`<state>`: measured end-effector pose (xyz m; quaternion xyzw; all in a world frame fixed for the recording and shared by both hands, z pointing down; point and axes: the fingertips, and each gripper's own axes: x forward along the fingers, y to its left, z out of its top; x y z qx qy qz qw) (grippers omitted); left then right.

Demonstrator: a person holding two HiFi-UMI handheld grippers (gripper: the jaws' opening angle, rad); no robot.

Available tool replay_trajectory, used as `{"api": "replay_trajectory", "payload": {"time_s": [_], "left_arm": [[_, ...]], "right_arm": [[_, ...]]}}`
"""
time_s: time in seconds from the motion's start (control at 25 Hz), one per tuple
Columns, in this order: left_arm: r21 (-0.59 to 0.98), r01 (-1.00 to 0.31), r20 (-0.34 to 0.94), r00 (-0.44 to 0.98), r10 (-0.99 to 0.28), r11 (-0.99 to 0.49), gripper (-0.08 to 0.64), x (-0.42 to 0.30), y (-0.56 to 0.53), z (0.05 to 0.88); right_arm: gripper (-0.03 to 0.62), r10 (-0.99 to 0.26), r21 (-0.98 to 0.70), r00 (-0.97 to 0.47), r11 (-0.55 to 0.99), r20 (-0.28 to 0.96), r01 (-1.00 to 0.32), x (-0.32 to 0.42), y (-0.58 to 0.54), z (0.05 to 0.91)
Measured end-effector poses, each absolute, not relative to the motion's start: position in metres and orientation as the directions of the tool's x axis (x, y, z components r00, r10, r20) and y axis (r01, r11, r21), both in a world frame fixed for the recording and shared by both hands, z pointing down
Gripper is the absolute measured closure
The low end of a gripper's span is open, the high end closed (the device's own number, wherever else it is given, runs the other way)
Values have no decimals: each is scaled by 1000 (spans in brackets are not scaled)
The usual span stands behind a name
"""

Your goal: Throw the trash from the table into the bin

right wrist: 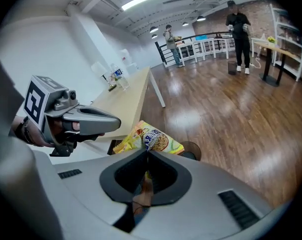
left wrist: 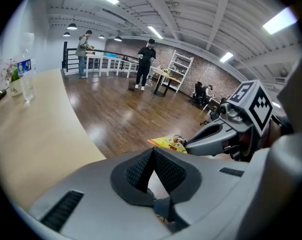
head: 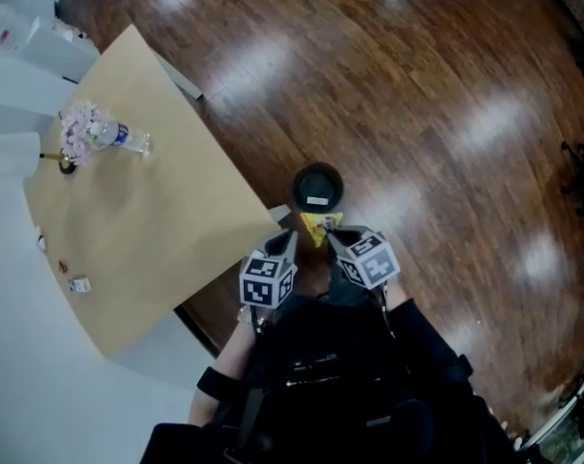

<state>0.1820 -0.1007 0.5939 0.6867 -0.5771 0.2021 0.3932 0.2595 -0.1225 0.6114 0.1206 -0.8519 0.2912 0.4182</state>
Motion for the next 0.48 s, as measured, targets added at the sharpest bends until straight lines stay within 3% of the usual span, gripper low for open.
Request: {"api": "replay_trajectory", "payload": {"time_s": [0.24,0.48], "left_arm": [[305,-952,750,225,-621,23,554,203,-127,617],[308,-950,755,211,-621,51,553,213,-147,687]], "right_arm": [[583,98,-406,-587,812,804,-420,270,-157,636],[583,111,-391,-535,806,837,-445,262,-193,718]]}}
